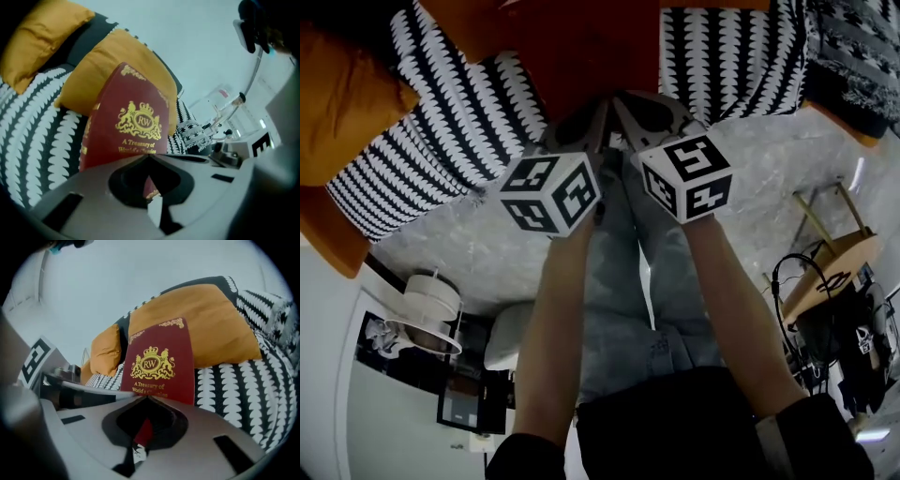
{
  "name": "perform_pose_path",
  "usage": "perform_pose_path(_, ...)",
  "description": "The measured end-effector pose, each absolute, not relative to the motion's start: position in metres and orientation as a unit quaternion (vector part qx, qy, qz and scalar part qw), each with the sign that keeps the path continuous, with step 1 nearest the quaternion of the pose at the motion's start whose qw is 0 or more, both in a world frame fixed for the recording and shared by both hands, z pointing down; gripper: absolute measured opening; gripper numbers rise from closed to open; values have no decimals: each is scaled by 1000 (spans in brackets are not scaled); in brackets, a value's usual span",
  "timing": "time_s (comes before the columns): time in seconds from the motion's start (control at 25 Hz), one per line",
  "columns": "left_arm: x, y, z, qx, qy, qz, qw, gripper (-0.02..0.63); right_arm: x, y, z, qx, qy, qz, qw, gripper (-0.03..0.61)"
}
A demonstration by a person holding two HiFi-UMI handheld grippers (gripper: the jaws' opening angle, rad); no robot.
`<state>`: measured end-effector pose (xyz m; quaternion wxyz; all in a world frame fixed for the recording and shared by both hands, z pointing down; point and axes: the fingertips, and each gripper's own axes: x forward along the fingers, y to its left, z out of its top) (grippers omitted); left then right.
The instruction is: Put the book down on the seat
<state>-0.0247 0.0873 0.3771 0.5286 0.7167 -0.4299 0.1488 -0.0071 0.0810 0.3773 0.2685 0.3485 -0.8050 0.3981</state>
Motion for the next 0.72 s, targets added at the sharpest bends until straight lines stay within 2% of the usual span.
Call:
perform_pose_path(0.2,-32,80,335,743,-455,175,459,12,-15,72,334,362,-818,367,255,11)
perform_pose_path(0.44,-9,58,269,755,-501,213,365,12,31,46,263,408,-817,337,230,11)
perform_pose_path(0.72,-14,26,177,761,-551,170,297,12,34,7,175,422,-844,269,192,11)
